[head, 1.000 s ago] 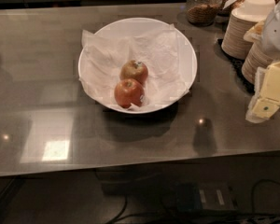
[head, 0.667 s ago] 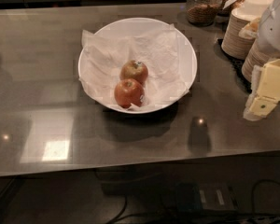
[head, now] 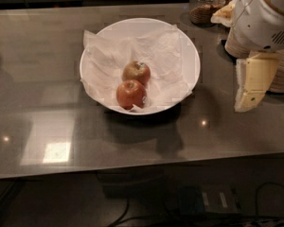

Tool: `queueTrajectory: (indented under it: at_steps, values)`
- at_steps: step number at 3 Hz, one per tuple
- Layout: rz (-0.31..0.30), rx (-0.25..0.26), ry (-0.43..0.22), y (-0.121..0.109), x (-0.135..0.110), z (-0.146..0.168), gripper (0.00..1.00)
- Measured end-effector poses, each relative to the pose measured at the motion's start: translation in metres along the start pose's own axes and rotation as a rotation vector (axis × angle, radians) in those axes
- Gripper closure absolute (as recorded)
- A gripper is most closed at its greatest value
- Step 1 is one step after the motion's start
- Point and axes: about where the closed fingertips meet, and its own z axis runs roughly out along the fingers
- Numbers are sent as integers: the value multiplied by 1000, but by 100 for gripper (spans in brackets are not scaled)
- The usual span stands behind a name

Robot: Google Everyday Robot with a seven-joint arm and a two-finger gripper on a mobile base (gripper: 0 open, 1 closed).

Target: Pick apple from white bowl

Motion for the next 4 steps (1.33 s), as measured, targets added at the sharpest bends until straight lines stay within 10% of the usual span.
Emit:
queueTrajectory:
  at_steps: [1,3,4]
  values:
    - [-185,128,-6,-10,-19,-22,0]
    - [-147,157,-84,-14,-24,-17,0]
    - [-78,166,-249,-26,-29,3,0]
